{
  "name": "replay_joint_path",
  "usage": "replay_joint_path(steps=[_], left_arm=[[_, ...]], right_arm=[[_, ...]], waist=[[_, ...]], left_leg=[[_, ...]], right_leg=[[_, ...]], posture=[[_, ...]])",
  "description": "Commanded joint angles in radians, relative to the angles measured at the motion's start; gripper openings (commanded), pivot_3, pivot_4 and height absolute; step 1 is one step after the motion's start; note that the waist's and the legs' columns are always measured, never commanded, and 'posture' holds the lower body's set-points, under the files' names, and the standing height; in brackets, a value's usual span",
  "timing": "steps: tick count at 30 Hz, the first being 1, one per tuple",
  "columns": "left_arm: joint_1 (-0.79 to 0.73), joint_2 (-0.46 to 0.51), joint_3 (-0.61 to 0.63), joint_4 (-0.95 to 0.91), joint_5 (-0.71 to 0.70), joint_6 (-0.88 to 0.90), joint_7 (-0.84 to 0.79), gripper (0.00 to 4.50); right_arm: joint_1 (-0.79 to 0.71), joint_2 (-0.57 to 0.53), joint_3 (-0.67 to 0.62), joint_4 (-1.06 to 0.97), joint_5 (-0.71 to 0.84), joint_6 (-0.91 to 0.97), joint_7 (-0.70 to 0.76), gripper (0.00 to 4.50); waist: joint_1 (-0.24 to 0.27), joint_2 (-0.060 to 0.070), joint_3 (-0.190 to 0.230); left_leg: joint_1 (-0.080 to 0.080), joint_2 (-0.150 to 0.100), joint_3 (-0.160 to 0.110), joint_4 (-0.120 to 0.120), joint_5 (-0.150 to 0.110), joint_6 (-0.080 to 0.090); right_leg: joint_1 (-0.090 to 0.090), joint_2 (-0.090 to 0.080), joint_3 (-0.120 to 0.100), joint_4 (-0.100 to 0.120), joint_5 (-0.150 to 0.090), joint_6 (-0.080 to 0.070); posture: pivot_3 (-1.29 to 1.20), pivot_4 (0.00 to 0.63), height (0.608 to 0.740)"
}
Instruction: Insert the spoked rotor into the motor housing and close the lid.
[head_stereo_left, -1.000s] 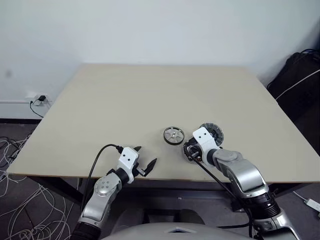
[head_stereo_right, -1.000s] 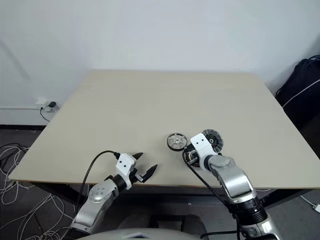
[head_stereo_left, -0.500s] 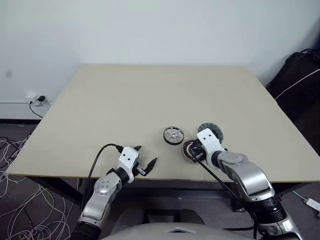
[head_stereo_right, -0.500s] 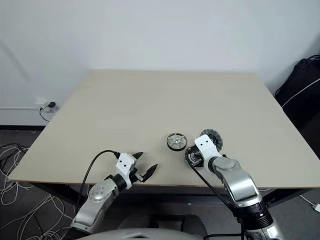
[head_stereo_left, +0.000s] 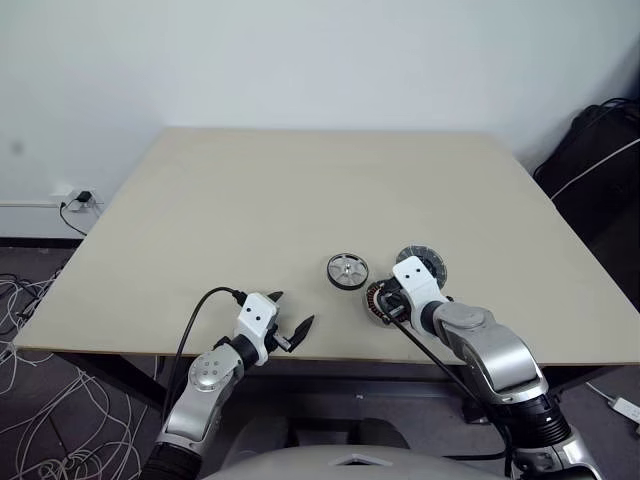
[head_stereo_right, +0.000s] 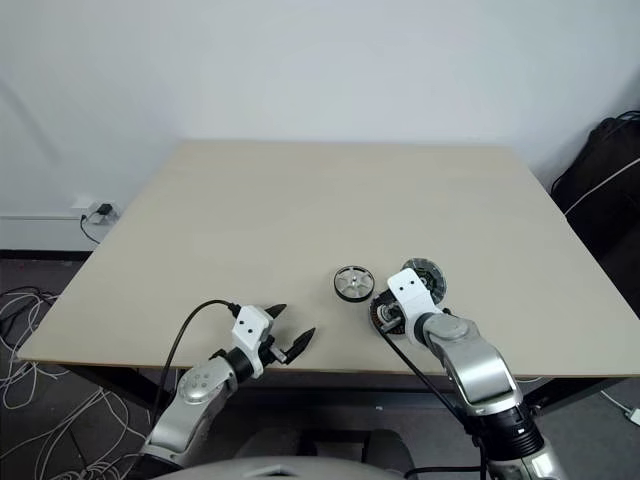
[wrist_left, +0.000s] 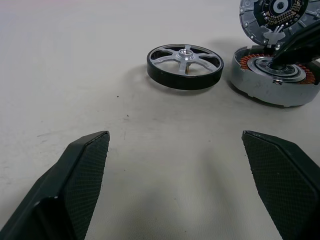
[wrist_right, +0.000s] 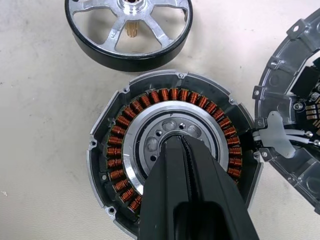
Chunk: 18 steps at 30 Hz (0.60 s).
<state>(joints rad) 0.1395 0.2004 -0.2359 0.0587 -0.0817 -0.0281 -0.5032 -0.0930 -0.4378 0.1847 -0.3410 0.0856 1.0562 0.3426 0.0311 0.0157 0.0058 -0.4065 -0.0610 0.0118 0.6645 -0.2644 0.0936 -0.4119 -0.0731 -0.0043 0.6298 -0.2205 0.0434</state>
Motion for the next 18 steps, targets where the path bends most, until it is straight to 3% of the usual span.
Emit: replay_joint_path(steps=[1, 18], left_arm=[[-0.01, -0.002, 0.004, -0.049, -0.006, -0.006, -0.001, 4.5], [-0.012, -0.003, 0.0, -0.029, -0.008, -0.014, -0.012, 4.5]], right_arm=[[0.012, -0.011, -0.033, -0.051, 0.008, 0.001, 0.0, 0.03], [0.07, 0.02, -0.068, -0.11, 0.019, 0.0, -0.012, 0.03]], waist=[[0.0, 0.0, 0.0], [0.002, -0.001, -0.002]], left_leg=[[0.0, 0.0, 0.0, 0.0, 0.0, 0.0], [0.001, 0.0, 0.0, 0.001, 0.0, 0.0]], right_leg=[[0.0, 0.0, 0.0, 0.0, 0.0, 0.0], [0.001, 0.0, 0.0, 0.0, 0.0, 0.0]], posture=[[0.0, 0.0, 0.74], [0.0, 0.0, 0.74]])
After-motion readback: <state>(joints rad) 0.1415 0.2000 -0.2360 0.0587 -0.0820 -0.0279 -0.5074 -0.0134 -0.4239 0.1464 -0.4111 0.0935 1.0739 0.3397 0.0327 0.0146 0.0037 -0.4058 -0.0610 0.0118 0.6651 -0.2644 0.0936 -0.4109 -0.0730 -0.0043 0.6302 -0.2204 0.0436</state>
